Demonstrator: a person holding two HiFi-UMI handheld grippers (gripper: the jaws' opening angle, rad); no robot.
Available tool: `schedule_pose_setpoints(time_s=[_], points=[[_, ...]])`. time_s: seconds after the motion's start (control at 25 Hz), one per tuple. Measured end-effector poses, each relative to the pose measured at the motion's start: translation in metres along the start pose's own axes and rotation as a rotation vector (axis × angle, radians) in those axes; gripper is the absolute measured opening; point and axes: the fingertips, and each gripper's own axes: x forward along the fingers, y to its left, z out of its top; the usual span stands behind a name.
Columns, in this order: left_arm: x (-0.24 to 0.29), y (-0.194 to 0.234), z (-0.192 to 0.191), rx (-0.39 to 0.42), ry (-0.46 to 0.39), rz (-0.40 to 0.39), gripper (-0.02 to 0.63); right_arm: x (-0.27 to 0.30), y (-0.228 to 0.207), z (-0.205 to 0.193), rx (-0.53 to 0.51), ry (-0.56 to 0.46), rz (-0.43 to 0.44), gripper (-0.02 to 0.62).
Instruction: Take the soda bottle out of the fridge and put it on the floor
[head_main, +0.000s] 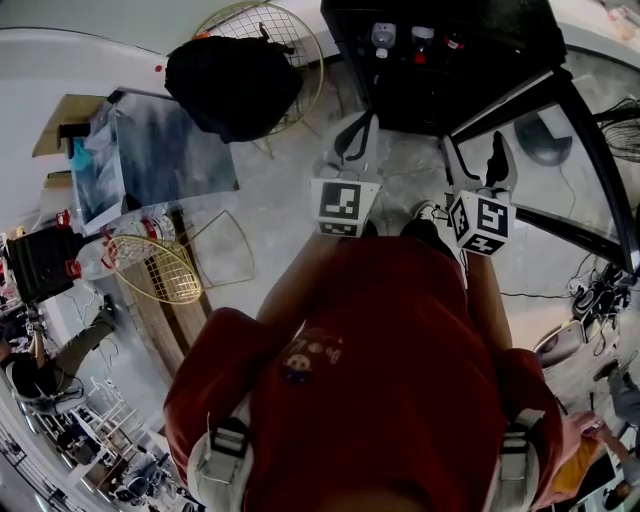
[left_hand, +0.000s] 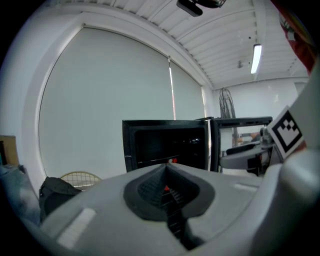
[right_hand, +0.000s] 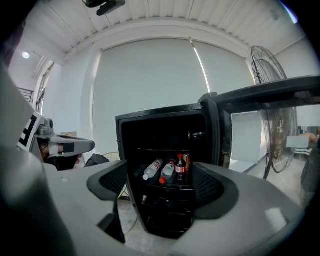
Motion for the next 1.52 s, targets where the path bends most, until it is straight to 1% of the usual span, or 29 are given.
schedule_pose_setpoints(time_s=[0.32,0.48,0.68,1.0,1.24,1.52], points=[[-0.003,0.000,-0.001,-0.004,-0.002,-0.002,0.000,-0.002,0.003,-0.005,0.005,0.017,0.003,0.391],[-0.004,0.000,-0.006,-0.016,0.003,0.003,0.000,-0.002,0.007,-0.015,0.003,0.053,0.027,0.391],[-0.003,0.002,-0.017,-0.027,0.019,0.011,0.000,0.002,0.011,-0.026,0.011,0.080,0.035,0.390],[0.006,0.010,-0.049,-0.046,0.074,0.026,0.000,0.021,0.018,-0.045,0.019,0.119,0.060,0.390],[0.022,0.027,-0.091,-0.063,0.106,0.058,0.000,0.052,0.022,-0.078,0.035,0.147,0.080,0.390],[0.029,0.033,-0.132,-0.099,0.135,0.080,0.000,0.067,0.025,-0.110,0.042,0.184,0.088,0.390]])
